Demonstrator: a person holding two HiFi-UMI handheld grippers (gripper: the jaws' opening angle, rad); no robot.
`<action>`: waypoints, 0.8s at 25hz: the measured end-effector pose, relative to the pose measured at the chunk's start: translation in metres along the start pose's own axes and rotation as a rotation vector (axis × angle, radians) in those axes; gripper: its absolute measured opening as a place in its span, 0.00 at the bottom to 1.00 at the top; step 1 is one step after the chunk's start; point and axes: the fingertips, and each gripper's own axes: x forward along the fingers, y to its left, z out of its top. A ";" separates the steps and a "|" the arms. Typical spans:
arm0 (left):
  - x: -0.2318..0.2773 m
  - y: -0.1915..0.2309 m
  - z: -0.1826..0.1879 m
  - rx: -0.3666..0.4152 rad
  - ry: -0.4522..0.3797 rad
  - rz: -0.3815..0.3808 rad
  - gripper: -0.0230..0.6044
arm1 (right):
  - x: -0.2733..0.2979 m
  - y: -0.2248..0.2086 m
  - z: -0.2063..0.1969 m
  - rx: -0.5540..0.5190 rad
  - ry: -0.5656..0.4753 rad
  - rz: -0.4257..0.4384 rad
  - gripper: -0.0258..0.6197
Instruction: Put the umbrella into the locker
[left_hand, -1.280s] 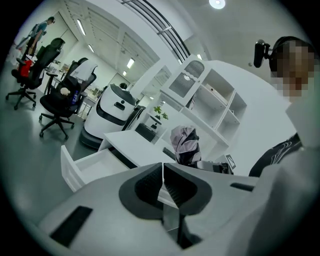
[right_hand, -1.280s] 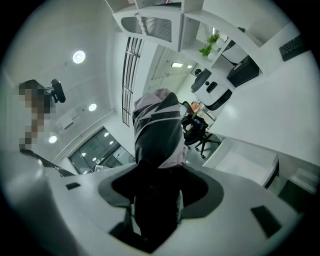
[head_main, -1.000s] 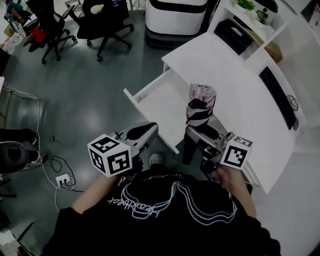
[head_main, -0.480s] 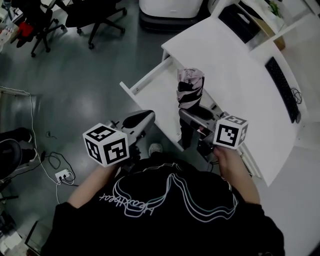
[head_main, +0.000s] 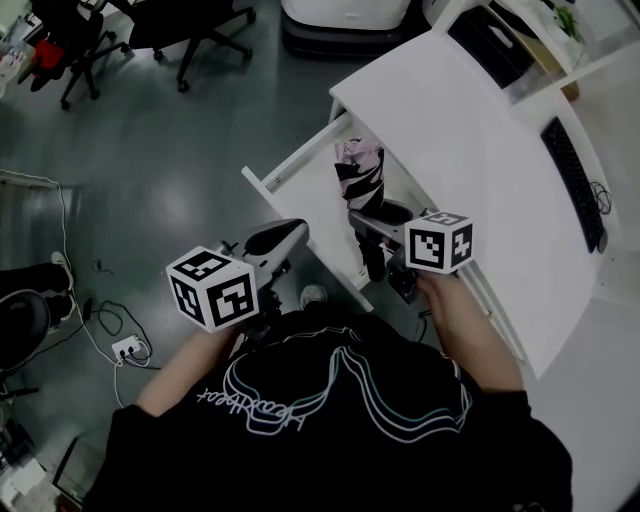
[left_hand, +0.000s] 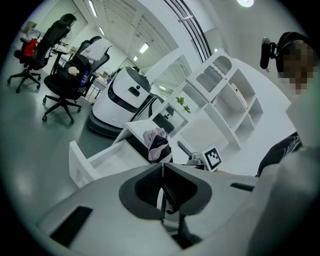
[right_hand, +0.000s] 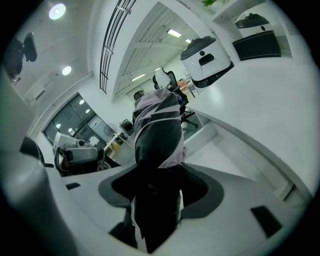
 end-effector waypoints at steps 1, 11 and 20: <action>0.001 0.002 0.000 -0.004 0.002 0.003 0.06 | 0.005 -0.005 -0.003 -0.007 0.017 -0.009 0.41; 0.014 0.024 -0.011 -0.047 0.025 0.039 0.06 | 0.059 -0.062 -0.039 -0.008 0.175 -0.091 0.41; 0.018 0.042 -0.020 -0.078 0.025 0.058 0.06 | 0.101 -0.111 -0.074 -0.091 0.323 -0.228 0.41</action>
